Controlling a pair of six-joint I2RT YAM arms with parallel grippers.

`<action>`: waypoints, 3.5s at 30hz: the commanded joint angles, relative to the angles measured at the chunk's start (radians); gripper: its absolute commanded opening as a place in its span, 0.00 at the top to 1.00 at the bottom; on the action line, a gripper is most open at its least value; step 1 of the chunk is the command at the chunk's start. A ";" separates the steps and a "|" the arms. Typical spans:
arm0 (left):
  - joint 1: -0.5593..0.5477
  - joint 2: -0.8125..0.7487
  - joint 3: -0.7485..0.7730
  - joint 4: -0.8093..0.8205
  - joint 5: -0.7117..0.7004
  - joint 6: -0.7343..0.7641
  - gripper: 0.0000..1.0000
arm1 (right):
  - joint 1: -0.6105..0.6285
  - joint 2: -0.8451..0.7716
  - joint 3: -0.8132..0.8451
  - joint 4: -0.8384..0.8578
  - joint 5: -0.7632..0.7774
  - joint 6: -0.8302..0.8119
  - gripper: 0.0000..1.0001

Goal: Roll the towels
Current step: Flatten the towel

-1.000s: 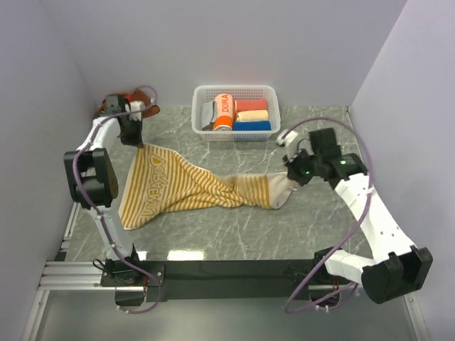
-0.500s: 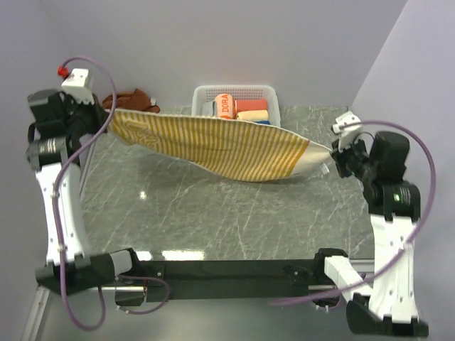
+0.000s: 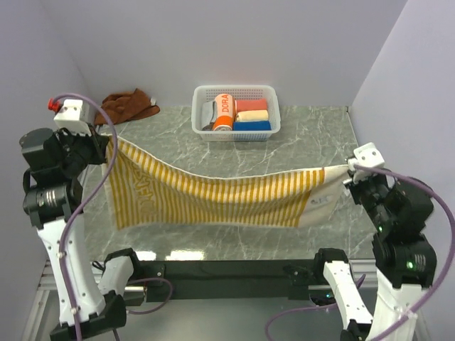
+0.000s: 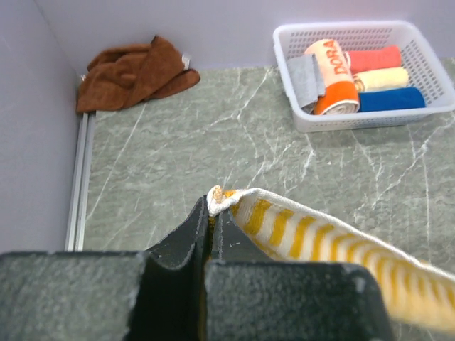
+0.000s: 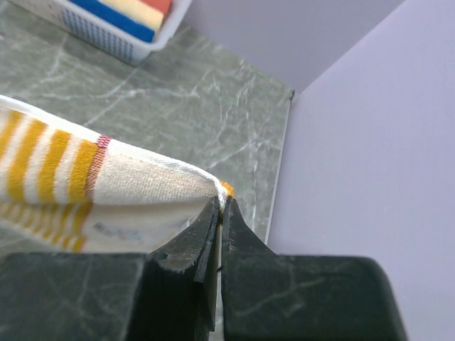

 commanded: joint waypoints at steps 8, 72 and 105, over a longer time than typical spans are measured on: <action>-0.002 0.360 -0.193 0.206 -0.046 -0.100 1.00 | -0.008 0.351 -0.261 0.346 0.083 0.005 1.00; -0.040 0.598 -0.520 -0.004 -0.040 0.383 0.82 | -0.088 0.959 -0.505 0.125 -0.031 0.031 0.71; 0.078 0.611 -0.527 -0.130 -0.036 0.485 0.84 | -0.048 0.859 -0.568 0.055 0.060 -0.087 0.66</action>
